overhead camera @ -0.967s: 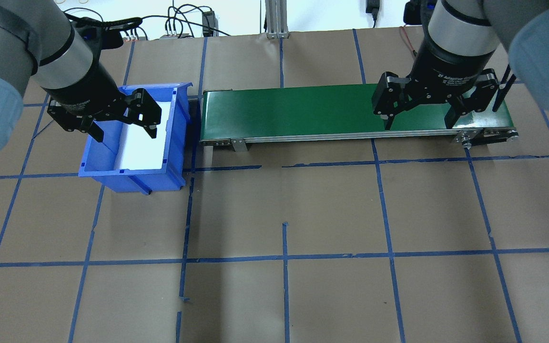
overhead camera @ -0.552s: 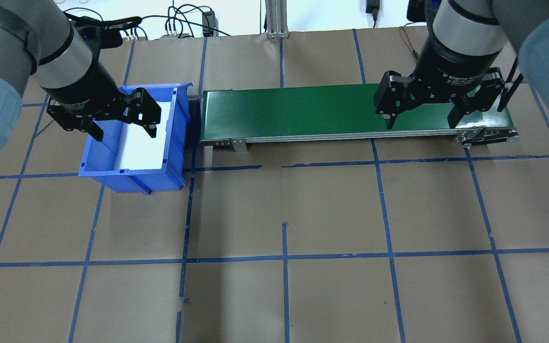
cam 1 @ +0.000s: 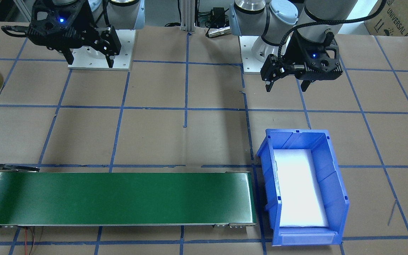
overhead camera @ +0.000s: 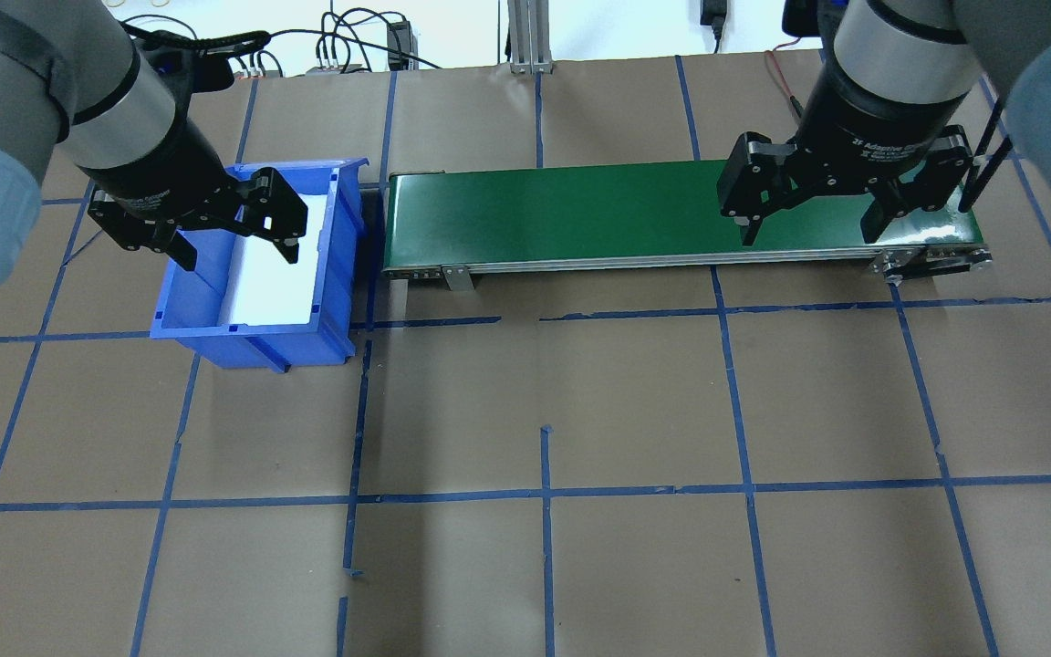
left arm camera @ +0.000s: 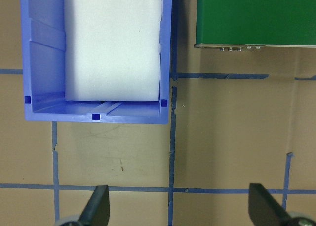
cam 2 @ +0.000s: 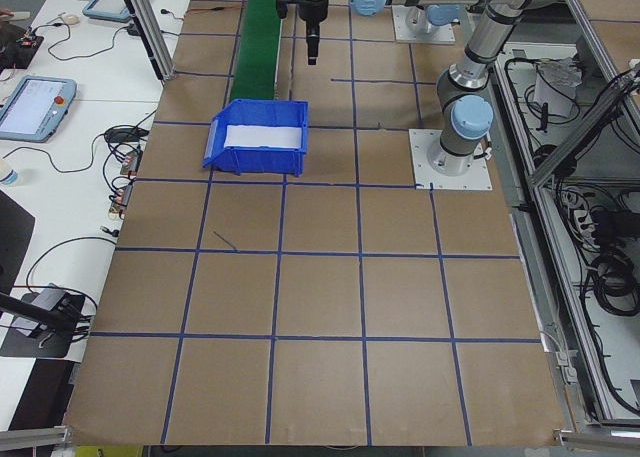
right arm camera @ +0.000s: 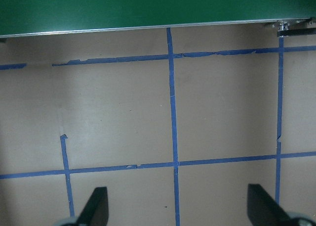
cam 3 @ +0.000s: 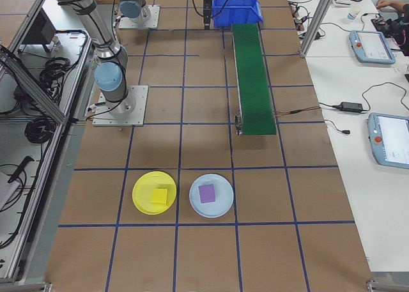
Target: Move block left to right into plate
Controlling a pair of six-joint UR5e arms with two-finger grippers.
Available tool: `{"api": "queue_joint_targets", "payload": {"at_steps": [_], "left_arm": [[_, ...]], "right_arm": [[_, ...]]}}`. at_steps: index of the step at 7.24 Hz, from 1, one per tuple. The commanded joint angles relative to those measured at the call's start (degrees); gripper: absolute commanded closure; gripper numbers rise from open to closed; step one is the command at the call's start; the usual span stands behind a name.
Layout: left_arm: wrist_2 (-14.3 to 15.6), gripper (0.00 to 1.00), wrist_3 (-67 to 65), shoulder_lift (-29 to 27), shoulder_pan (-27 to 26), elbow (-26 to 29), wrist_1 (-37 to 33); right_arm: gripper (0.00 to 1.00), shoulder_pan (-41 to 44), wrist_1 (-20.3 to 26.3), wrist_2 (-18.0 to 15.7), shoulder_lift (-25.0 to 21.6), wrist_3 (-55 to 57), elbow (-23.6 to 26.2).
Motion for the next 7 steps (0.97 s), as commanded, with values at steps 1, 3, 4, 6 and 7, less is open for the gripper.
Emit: {"api": "queue_joint_targets", "payload": {"at_steps": [1, 3, 4, 6, 7], "left_arm": [[0.1, 0.00, 0.0, 0.0, 0.0, -0.1, 0.0], [0.0, 0.00, 0.0, 0.0, 0.0, 0.0, 0.0], [-0.1, 0.00, 0.1, -0.1, 0.0, -0.2, 0.1], [0.3, 0.00, 0.4, 0.0, 0.0, 0.0, 0.0], [0.3, 0.00, 0.4, 0.0, 0.1, -0.1, 0.0]], "right_arm": [[0.00, 0.1, -0.4, 0.6, -1.0, 0.1, 0.2], [0.00, 0.2, -0.5, 0.6, -1.0, 0.0, 0.4], [0.00, 0.1, -0.5, 0.7, -1.0, 0.0, -0.2], [0.00, 0.1, -0.5, 0.7, -1.1, 0.0, -0.3], [0.00, 0.1, -0.5, 0.8, -1.1, 0.0, -0.1]]}}
